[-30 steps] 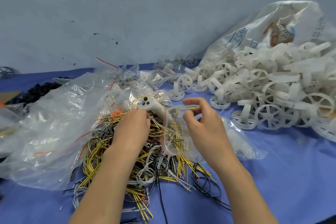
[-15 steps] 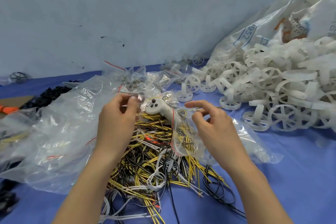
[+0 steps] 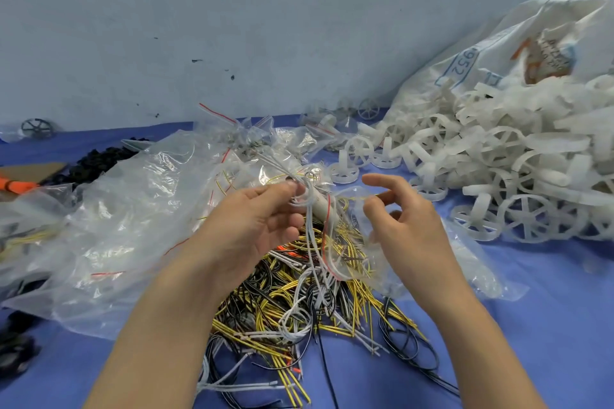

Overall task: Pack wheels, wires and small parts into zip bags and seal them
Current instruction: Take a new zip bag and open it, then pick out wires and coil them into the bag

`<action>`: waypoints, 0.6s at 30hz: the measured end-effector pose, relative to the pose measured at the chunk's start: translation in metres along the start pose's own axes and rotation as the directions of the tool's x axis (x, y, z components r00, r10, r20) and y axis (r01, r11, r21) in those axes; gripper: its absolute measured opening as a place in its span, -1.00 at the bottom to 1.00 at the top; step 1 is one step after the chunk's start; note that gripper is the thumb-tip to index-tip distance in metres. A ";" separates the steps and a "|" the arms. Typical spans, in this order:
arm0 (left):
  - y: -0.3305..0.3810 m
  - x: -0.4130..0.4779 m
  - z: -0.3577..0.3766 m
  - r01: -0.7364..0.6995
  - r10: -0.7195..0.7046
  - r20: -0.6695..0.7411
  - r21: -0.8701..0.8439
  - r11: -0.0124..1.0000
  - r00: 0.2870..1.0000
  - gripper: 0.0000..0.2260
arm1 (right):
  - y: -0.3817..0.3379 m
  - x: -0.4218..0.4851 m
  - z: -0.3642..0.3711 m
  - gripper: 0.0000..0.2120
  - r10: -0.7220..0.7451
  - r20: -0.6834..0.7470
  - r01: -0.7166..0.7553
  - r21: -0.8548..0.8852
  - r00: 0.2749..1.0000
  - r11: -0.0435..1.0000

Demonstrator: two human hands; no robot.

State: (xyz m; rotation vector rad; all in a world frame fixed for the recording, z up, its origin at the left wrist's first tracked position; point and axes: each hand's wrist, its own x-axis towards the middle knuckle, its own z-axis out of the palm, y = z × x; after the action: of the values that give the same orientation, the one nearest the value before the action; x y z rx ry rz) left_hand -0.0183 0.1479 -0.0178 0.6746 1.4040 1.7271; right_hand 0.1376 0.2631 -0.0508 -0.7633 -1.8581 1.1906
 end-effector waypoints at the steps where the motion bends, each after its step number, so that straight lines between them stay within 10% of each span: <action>1: -0.002 0.000 0.004 0.021 -0.022 0.019 0.034 0.999 1.000 -0.81 | -0.001 -0.001 -0.001 -0.80 -0.001 -0.005 0.001 0.006 1.000 1.000; 13: -0.031 0.011 0.063 0.150 -0.183 0.060 0.355 0.923 0.981 -0.84 | -0.005 -0.013 0.001 -0.95 -0.204 -0.049 0.192 -0.181 0.978 0.965; 18: -0.032 0.021 0.063 0.210 -0.209 0.029 -0.044 0.977 0.978 -0.89 | -0.007 -0.018 0.001 -0.91 -0.300 0.025 0.296 -0.245 0.954 0.923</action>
State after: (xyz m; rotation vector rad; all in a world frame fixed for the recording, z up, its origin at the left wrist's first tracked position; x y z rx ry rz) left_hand 0.0285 0.2018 -0.0351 0.5013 1.3623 1.5757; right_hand 0.1449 0.2455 -0.0500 -0.5888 -2.0493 0.7693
